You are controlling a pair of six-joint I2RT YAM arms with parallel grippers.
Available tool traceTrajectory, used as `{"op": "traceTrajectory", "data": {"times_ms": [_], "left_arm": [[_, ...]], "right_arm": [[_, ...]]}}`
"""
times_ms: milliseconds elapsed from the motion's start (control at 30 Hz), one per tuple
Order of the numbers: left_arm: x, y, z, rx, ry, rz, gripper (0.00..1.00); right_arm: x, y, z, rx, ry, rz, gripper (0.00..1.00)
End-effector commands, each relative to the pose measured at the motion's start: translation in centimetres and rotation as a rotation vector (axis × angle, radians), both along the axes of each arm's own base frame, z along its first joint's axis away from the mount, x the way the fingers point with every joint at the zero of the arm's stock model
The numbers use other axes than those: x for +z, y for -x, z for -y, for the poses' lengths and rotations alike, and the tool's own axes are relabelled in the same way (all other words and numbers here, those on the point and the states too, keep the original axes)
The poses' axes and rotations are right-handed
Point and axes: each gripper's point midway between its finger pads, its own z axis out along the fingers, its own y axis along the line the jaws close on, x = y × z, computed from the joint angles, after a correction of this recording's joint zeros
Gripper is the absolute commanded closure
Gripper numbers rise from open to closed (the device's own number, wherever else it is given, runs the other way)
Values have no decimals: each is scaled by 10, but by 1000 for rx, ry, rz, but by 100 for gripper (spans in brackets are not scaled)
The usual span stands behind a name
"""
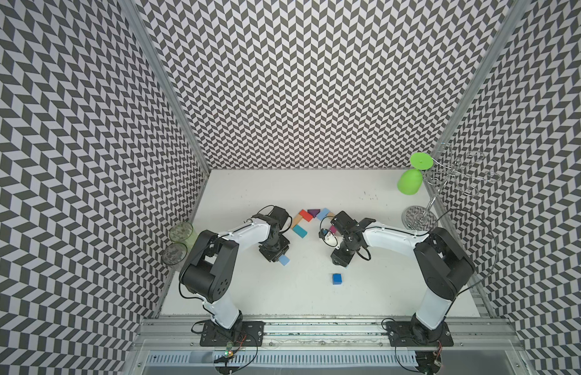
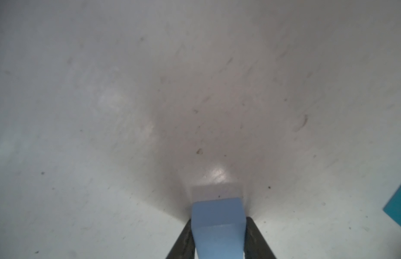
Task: Assemble a heart with building blocks
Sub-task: Pick up the building block from the center of the board.
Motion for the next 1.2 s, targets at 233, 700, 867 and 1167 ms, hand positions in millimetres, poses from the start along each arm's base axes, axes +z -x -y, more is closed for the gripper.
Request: {"op": "traceTrajectory", "data": {"times_ms": [233,700,867,1167], "left_arm": [[-42,48,-27,-42,-171,-149,64],[-54,53,-15,-165,-140,-136,100],[-30,43,6,-212,-152,-81,100],[5,27,73,-155,-63,-3,100]], "right_arm": [[-1,11,22,-45,43,18,58],[21,0,12,-93,-24,76,90],[47,-13,7,-119,-65,150,90],[79,-25,11,-139,-77,250,90]]}}
